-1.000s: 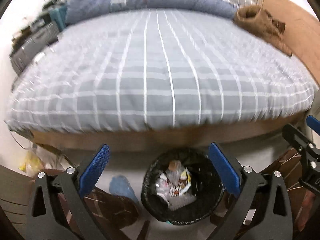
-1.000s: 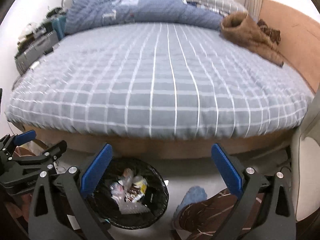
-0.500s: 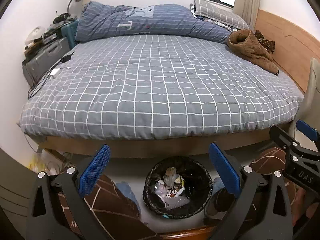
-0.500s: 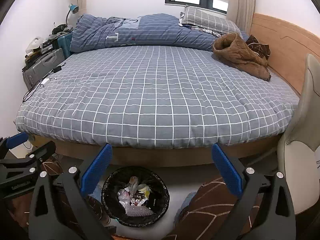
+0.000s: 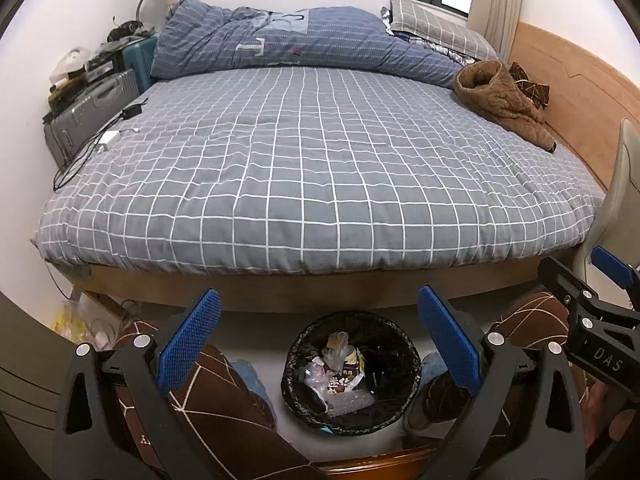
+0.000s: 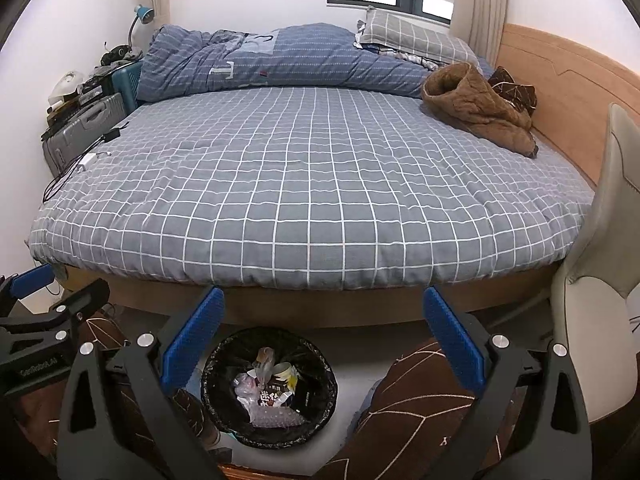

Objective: Collect trash

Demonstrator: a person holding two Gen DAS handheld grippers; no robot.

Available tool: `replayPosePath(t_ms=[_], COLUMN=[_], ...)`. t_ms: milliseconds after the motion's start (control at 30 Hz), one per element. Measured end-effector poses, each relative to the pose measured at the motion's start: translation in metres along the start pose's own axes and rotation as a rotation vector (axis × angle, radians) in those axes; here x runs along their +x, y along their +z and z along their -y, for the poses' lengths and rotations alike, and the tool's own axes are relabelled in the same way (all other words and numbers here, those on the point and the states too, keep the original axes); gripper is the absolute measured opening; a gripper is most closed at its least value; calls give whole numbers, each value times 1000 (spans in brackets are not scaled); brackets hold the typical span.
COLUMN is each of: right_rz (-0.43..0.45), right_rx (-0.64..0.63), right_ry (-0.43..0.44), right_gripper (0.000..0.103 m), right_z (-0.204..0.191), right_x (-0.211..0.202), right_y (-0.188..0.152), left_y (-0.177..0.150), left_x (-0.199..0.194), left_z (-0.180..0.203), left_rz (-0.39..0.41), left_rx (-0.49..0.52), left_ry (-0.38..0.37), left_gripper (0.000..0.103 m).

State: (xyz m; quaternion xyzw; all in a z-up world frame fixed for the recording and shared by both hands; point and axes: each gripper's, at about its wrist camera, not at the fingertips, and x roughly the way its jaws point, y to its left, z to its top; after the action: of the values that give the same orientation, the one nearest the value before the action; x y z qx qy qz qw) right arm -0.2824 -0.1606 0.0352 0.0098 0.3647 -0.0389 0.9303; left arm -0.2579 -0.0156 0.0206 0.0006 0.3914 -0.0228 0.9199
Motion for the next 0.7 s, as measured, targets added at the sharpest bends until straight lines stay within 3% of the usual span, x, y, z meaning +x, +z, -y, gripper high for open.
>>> replayPosePath(t_ms=[700], right_rz=[7], right_rx=[-3], right_ry=[15], right_gripper=[95], right_z=[-4], right_x=[3], right_y=[-3], left_y=[-2], left_x=[4], left_z=[-1], left_rz=[-22], left_rx=[-11], left_ry=[7], left_gripper=[97])
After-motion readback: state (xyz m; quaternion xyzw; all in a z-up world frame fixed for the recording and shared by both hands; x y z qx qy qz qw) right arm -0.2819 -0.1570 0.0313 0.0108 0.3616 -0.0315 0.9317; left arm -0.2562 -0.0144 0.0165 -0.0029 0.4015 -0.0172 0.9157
